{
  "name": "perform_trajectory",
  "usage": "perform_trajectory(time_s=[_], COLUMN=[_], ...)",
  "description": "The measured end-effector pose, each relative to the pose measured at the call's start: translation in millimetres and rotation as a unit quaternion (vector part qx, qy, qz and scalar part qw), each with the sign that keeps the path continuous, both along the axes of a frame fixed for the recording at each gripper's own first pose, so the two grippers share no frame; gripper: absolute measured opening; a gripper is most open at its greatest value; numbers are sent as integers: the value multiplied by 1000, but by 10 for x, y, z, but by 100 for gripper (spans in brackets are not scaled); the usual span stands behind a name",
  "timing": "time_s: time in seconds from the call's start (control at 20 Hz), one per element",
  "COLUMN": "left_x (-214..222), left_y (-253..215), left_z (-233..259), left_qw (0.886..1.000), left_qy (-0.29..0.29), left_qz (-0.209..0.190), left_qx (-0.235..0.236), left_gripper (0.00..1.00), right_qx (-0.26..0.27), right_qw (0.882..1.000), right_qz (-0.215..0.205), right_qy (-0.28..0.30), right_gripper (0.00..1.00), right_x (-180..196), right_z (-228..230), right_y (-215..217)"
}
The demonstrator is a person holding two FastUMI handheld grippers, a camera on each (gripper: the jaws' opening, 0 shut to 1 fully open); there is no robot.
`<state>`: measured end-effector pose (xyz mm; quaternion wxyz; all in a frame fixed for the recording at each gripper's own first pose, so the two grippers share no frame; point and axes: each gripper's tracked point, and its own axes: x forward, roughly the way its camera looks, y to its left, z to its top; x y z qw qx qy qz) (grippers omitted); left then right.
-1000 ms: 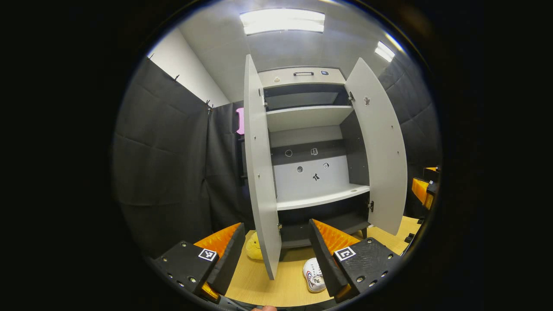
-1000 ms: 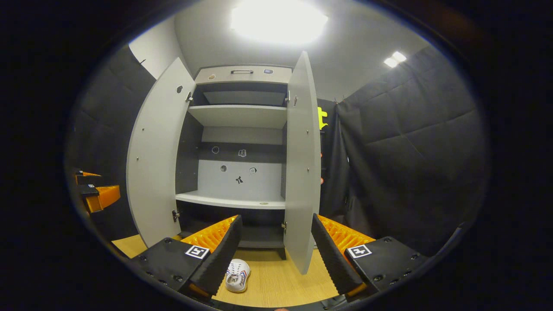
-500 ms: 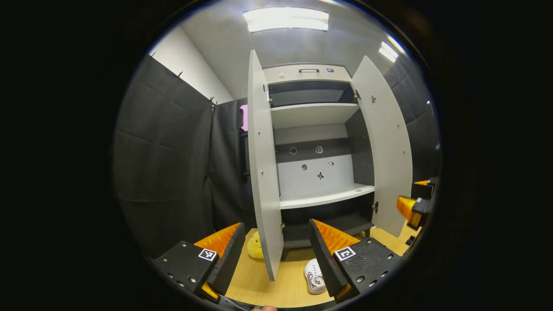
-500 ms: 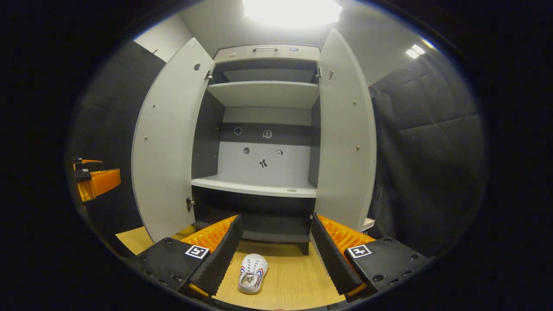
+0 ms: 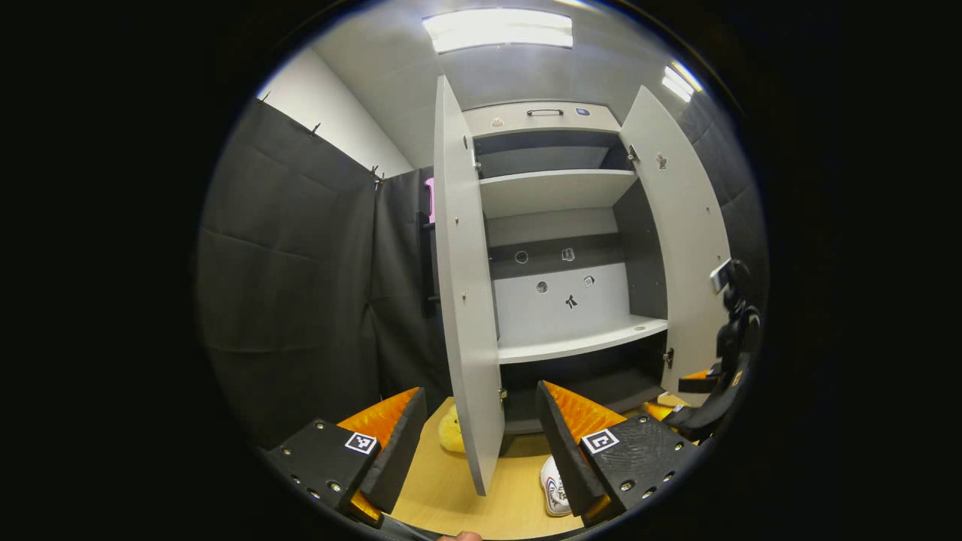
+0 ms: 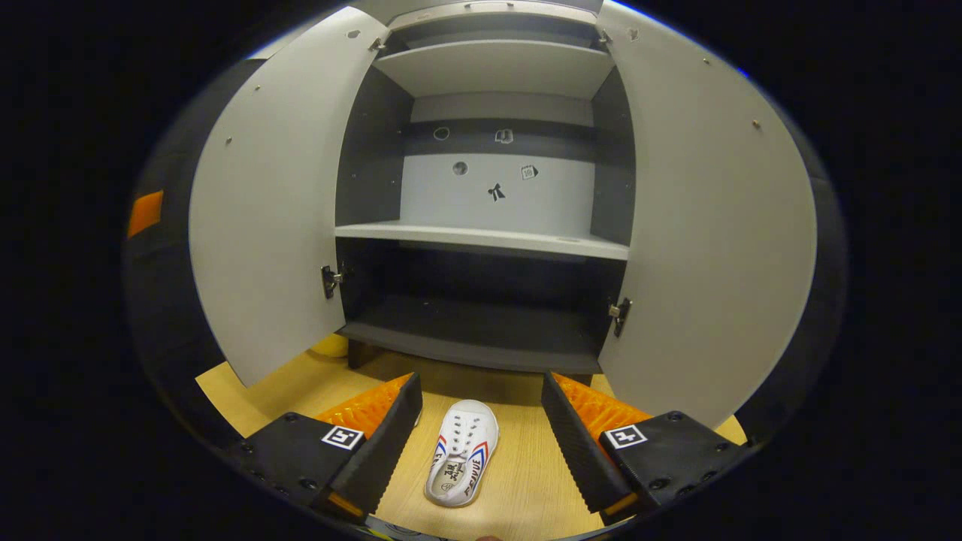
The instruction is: Grab one shoe with the right hand and put it into the shoe cabinet, grab the other shoe with the left hand and put it into the shoe cabinet; then close the right door with the right hand and the left door with the left hand.
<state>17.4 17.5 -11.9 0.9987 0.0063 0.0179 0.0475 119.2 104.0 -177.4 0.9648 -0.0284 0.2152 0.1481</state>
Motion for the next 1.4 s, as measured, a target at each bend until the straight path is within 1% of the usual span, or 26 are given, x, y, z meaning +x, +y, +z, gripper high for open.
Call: perform_trajectory(time_s=[0.1,0.15,0.2,0.4,0.55,0.8,0.85,0.9,1.05,1.1,1.15,1.25,1.3,1.35,1.4], left_x=[58,81,121,210,218,245,233,236,225,221,219,216,216,213,221], left_y=[31,51,79,145,190,269,293,306,344,353,363,359,358,356,349], left_z=[-46,-58,-71,-126,-171,-204,-216,-229,-267,-275,-289,-281,-279,-273,-265], left_qw=[1000,1000,1000,999,999,998,998,998,997,997,997,997,997,997,997], left_qy=[7,9,10,16,22,27,29,31,38,40,41,41,41,41,41], left_qz=[6,10,15,28,36,46,48,51,57,58,60,60,60,59,58], left_qx=[3,5,6,6,11,18,19,19,20,21,22,23,25,25,26], left_gripper=[80,80,80,80,80,80,80,80,79,80,80,79,79,80,80], right_qx=[-3,-5,-7,-21,-24,-20,-20,-22,-22,-20,-24,-32,-43,-54,-62], right_qw=[1000,999,999,994,989,978,976,972,963,962,960,958,957,959,959], right_qz=[9,14,19,44,63,70,67,67,63,63,65,73,76,72,69], right_qy=[26,38,51,95,131,193,206,222,262,263,272,274,275,270,268], right_gripper=[100,98,100,100,100,100,98,93,88,84,86,77,77,72,73], right_x=[94,127,154,256,244,207,197,162,97,109,81,72,63,74,88], right_z=[-215,-321,-421,-774,-1036,-1415,-1499,-1585,-1785,-1822,-1863,-1928,-1966,-1962,-1964], right_y=[98,147,186,364,493,592,596,590,597,624,633,695,705,696,705])
